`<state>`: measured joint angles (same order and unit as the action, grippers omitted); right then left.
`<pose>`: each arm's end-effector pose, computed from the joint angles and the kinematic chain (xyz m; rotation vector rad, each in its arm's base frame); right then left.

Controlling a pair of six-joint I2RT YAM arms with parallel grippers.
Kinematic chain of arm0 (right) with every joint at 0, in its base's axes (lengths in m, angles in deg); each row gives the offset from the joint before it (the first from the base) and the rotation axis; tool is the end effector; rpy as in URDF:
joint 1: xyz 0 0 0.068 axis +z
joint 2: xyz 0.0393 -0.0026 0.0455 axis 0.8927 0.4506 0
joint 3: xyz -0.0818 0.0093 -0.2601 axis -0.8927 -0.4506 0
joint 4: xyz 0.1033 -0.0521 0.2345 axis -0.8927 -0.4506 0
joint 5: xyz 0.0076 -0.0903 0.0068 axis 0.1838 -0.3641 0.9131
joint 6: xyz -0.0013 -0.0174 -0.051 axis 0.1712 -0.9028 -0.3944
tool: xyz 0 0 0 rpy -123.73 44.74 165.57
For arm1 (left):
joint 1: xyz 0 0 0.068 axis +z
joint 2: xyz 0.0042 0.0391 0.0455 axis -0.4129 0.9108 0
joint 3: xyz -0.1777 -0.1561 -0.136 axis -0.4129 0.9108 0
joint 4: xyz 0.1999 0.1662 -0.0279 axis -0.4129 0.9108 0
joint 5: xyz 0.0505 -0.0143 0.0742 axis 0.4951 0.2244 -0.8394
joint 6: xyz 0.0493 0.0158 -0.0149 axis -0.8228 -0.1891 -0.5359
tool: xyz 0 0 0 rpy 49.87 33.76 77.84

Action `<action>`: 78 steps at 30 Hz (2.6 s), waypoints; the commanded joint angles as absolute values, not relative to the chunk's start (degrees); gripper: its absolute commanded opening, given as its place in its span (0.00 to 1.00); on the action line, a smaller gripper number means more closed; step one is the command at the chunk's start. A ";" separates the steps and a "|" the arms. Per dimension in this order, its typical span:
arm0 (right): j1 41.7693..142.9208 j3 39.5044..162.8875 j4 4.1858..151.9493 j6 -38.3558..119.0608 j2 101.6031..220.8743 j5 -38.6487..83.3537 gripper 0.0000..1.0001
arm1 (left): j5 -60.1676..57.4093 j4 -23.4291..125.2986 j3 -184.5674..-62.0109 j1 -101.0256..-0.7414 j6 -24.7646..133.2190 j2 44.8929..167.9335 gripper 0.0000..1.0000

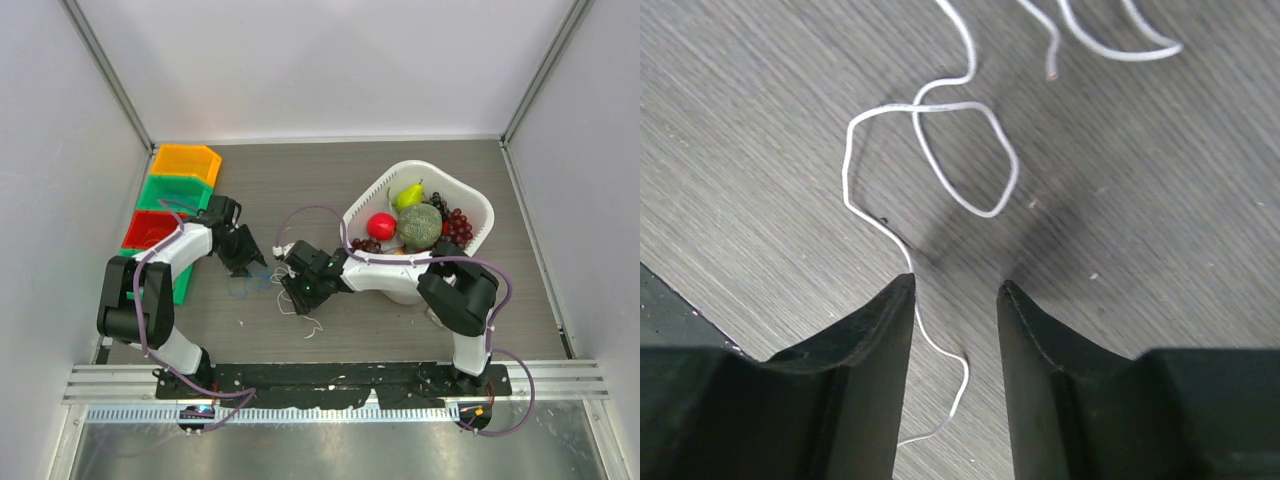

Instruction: Untangle the cables

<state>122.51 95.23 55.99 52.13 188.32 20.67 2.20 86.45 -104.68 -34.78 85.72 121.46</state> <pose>0.1931 0.3322 0.1630 -0.9946 2.5755 0.5579 0.2846 -0.0596 0.1760 -0.7622 2.7845 -0.4929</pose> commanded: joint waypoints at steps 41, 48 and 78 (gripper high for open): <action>129.22 79.88 49.41 50.93 153.66 -9.98 0.01 | -26.23 100.85 -121.41 -34.49 78.25 110.73 0.00; 129.22 80.57 34.22 58.83 134.15 -16.64 0.01 | -32.32 99.10 -131.44 -30.46 77.89 110.64 0.00; 129.22 81.37 27.25 66.76 113.55 -21.06 0.01 | -23.97 92.94 -157.02 -15.52 75.87 116.87 0.00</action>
